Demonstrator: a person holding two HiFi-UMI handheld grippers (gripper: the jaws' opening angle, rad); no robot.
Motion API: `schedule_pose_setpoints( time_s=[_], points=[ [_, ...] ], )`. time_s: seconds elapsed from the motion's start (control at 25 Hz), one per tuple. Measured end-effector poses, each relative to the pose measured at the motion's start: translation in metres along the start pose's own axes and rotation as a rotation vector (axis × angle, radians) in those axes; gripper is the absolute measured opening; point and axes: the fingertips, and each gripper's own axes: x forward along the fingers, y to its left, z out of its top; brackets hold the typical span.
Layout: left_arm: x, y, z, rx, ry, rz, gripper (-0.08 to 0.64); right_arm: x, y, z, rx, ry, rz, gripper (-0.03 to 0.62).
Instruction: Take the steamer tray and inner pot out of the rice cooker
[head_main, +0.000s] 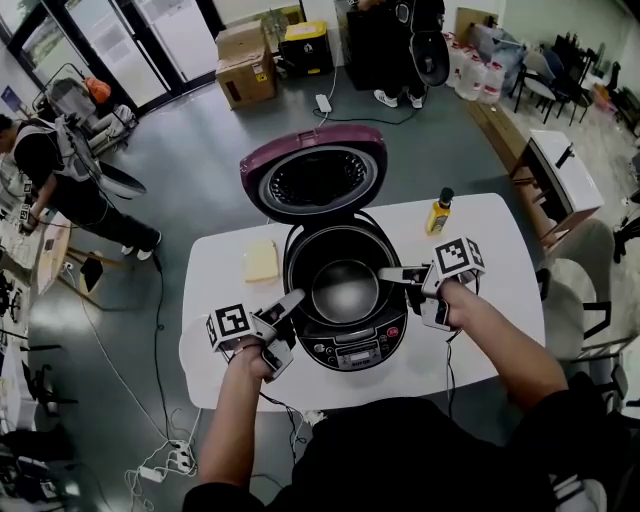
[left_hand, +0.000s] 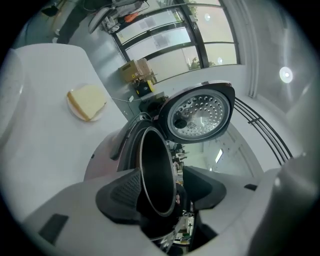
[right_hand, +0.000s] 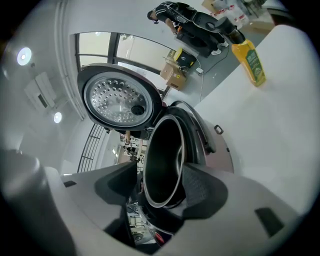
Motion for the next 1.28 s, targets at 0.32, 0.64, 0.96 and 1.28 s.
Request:
schedule_pose_setpoints(
  time_s=[0.32, 0.64, 0.96, 1.28],
  points=[
    [0.006, 0.019, -0.001, 0.082, 0.060, 0.142, 0.091, -0.001, -0.020, 0.002, -0.019, 0.031, -0.083, 0.121],
    [0.003, 0.026, -0.005, 0.125, 0.058, 0.223, 0.015, -0.003, -0.028, -0.001, -0.099, 0.063, -0.120, 0.026],
    [-0.005, 0.010, -0.004, 0.187, -0.047, 0.227, 0.016, -0.009, -0.016, 0.000, -0.186, -0.003, -0.088, 0.025],
    [-0.036, -0.048, -0.009, 0.372, -0.132, 0.191, 0.029, -0.034, 0.040, -0.001, -0.308, -0.095, -0.031, 0.026]
  ],
)
